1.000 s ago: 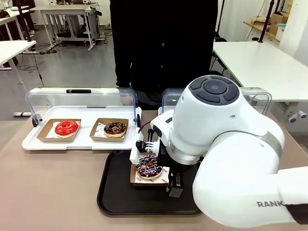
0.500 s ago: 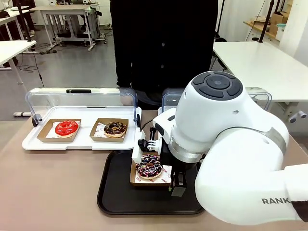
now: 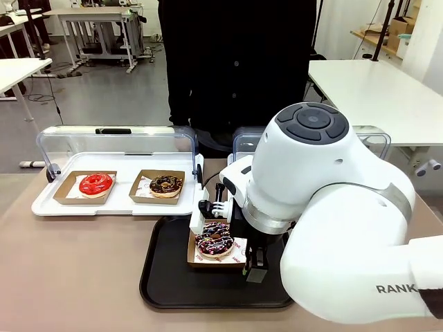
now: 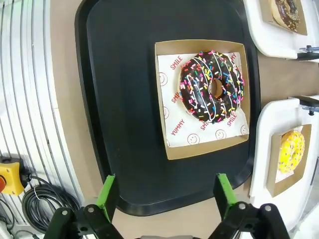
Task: Move the fourth donut from the left to the tray.
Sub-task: Pick up the Paper togo box containing the Donut indicated by the person and place it on the Handle tray.
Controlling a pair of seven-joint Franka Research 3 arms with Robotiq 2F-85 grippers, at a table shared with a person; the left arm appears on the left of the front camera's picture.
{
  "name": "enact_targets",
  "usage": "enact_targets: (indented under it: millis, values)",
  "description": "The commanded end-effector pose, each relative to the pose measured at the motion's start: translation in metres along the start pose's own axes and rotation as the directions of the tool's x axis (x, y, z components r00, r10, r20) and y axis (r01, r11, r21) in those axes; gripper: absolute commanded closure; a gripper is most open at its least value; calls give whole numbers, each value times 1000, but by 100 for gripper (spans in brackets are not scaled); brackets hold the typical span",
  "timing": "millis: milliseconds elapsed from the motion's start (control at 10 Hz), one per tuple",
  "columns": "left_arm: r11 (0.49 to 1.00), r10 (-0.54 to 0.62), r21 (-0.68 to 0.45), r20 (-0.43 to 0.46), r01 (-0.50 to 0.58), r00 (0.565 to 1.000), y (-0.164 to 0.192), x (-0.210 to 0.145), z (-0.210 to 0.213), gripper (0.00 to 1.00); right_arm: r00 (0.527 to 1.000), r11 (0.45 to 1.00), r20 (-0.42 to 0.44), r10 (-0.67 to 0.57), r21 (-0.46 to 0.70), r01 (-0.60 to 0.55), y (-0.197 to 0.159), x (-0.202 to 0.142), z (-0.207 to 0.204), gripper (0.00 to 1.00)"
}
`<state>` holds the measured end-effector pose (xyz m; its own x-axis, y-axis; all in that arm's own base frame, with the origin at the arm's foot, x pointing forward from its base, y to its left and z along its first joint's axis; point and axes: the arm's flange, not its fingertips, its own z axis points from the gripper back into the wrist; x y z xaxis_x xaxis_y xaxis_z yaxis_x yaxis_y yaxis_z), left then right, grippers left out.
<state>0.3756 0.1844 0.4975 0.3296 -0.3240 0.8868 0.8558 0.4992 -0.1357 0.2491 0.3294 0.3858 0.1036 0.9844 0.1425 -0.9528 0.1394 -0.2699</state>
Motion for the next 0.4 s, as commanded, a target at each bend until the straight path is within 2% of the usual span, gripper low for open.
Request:
enact_targets:
  millis: [0, 300]
  values:
    - [1000, -22, -1, 25, 22, 999, 1, 0, -1, 0, 1000, 1000, 8, -3, -7, 3, 1, 2, -1, 0]
    - [1000, -22, -1, 25, 22, 999, 1, 0, -1, 0, 1000, 1000, 8, -3, -7, 3, 1, 2, -1, 0]
